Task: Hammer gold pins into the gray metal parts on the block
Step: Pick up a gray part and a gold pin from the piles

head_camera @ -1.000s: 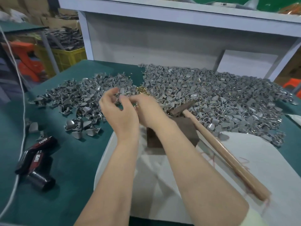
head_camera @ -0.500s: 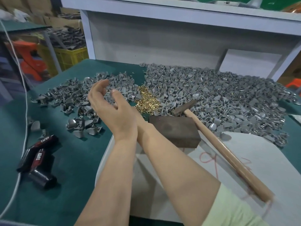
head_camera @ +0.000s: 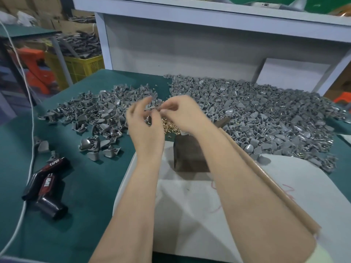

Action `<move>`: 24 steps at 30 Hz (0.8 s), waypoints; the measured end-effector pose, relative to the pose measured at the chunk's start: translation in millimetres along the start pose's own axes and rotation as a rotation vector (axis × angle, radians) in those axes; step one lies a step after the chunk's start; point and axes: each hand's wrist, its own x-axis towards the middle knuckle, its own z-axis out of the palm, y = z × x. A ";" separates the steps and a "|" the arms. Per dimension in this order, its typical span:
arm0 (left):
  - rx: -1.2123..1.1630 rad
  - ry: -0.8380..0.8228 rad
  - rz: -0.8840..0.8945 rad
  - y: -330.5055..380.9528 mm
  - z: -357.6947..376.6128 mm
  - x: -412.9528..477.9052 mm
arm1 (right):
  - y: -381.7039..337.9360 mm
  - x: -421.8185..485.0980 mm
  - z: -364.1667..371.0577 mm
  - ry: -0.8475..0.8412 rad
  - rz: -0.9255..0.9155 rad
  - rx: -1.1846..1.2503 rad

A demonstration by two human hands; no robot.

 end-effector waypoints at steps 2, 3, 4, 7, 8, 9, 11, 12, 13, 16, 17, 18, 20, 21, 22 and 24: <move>0.013 -0.188 0.003 -0.6 4.1 -3.0 | 10.1 -5.2 -19.3 0.064 0.026 0.109; -0.003 -0.238 0.006 0.0 6.0 -5.3 | 14.3 -9.2 -24.1 0.072 0.032 0.148; -0.029 -0.257 0.001 0.5 7.1 -6.6 | 17.3 -12.2 -25.9 0.064 0.034 0.194; -0.090 -0.248 -0.069 -1.4 6.7 -5.0 | 24.3 -14.7 -22.7 0.047 0.078 0.486; -0.082 -0.229 -0.096 -3.9 5.9 -3.8 | 25.7 -15.1 -21.1 0.036 0.089 0.594; -0.076 -0.199 -0.122 -6.4 5.7 -2.8 | 27.1 -14.7 -18.4 0.041 0.089 0.670; -0.097 -0.113 -0.175 -10.0 5.5 -0.5 | 30.4 -11.2 -9.2 0.090 0.097 0.617; -0.129 -0.061 -0.201 -10.8 4.8 0.3 | 33.4 -7.0 -4.7 0.119 0.111 0.379; -0.169 -0.016 -0.227 -11.6 3.9 1.3 | 36.3 -2.3 1.0 0.105 0.122 0.070; -0.262 0.060 -0.279 -14.3 1.7 4.8 | 41.2 14.0 21.8 -0.043 0.225 -0.468; -0.269 0.073 -0.279 -15.3 1.5 5.1 | 39.7 18.3 27.3 -0.072 0.253 -0.528; -0.271 0.083 -0.276 -15.8 1.8 4.9 | 36.1 21.8 31.0 -0.080 0.272 -0.572; -0.277 0.094 -0.273 -15.4 2.7 3.8 | 30.5 26.9 34.3 -0.104 0.305 -0.616; -0.281 0.094 -0.274 -15.4 3.0 3.6 | 29.5 29.7 35.7 -0.112 0.318 -0.620; -0.284 0.091 -0.275 -15.5 2.9 3.6 | 28.0 31.2 36.7 -0.118 0.330 -0.626; -0.295 0.089 -0.280 -16.1 2.5 3.6 | 25.7 32.6 39.2 -0.169 0.346 -0.644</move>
